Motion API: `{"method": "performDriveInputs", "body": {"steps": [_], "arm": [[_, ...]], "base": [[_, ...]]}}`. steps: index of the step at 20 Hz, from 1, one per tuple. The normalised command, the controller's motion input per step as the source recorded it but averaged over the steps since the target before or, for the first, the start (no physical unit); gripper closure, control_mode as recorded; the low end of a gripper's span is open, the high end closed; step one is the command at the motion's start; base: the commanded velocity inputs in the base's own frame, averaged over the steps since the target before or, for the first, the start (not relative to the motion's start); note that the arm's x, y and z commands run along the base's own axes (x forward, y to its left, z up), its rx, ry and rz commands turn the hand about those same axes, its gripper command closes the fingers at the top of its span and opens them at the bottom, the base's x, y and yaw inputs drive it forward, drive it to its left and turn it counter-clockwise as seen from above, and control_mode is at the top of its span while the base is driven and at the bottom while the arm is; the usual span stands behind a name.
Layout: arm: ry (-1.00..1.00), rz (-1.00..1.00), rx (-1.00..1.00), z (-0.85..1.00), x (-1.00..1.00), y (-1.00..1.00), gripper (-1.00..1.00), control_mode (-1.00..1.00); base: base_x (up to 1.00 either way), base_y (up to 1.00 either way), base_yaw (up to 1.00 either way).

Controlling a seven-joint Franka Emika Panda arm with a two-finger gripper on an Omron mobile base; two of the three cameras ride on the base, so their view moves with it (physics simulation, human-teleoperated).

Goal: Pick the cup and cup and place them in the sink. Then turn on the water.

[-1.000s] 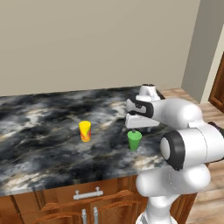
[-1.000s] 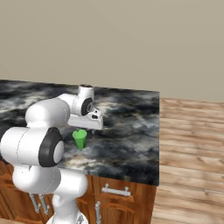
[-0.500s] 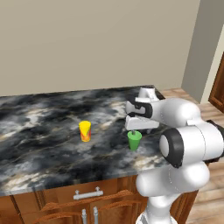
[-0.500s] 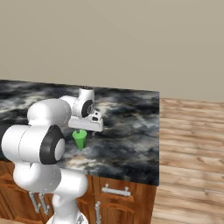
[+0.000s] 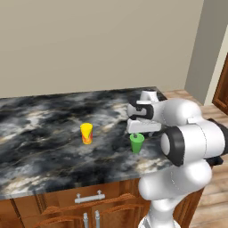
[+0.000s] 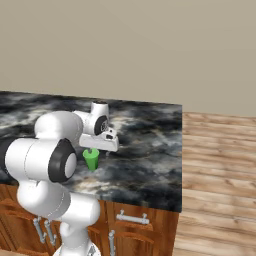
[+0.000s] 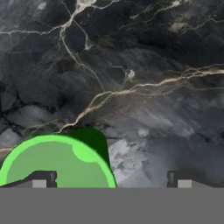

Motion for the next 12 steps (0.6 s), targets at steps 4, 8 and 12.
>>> {"method": "performDriveInputs", "body": {"steps": [4, 8, 12], "arm": [[0.01, 0.0, 0.0, -0.06, 0.13, 0.0, -1.0, -1.0], [0.01, 0.0, 0.0, -0.05, 0.1, 0.0, -1.0, -1.0], [0.02, 0.0, 0.0, -0.06, 0.08, 0.0, -1.0, -1.0]], "base": [[0.0, 0.0, 0.0], [0.0, 0.0, 0.0], [0.0, 0.0, 0.0]]}}
